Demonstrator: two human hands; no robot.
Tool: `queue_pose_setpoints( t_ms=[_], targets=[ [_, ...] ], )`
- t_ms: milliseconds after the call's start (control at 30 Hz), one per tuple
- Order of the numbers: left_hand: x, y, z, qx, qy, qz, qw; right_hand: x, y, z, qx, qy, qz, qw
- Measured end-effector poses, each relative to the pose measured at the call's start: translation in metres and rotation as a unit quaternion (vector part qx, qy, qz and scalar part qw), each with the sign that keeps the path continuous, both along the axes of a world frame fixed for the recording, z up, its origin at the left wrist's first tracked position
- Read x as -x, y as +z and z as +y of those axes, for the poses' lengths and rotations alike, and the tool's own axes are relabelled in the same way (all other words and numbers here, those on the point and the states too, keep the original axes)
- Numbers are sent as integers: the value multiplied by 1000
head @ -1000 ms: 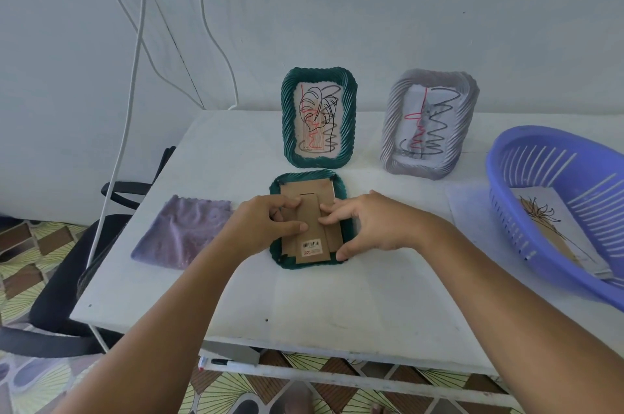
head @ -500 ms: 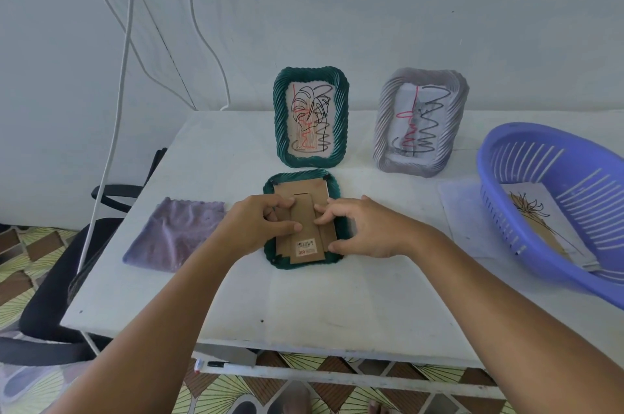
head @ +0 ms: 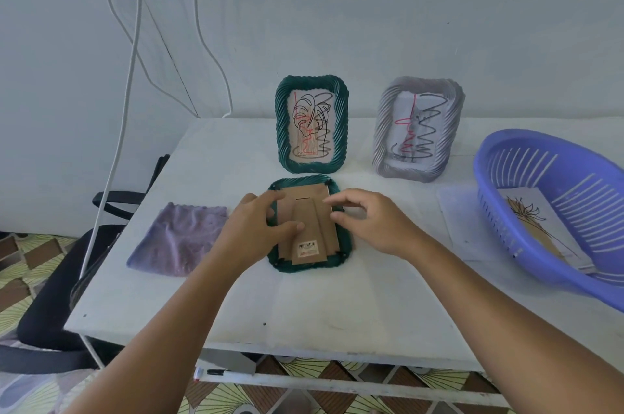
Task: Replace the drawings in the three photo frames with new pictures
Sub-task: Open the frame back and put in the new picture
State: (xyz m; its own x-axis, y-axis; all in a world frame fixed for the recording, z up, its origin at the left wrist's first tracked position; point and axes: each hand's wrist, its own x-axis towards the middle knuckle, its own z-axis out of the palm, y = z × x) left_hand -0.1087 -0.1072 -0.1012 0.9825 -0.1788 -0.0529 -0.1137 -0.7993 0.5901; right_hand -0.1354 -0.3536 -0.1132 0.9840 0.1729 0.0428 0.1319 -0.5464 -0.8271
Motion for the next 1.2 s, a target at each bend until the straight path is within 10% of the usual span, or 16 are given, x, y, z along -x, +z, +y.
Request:
queue_pose_setpoints(
  t_ms=[500, 867, 1200],
  targets=[
    [-4, -2, -3, 13, 76, 43, 996, 0, -4, 15, 142, -89, 53, 984],
    [-1, 21, -20, 5, 85, 26, 996, 4, 29, 22, -220, -167, 75, 958],
    [8, 84, -37, 133, 59, 28, 989, 7, 62, 53, -363, -55, 94, 925]
  ],
)
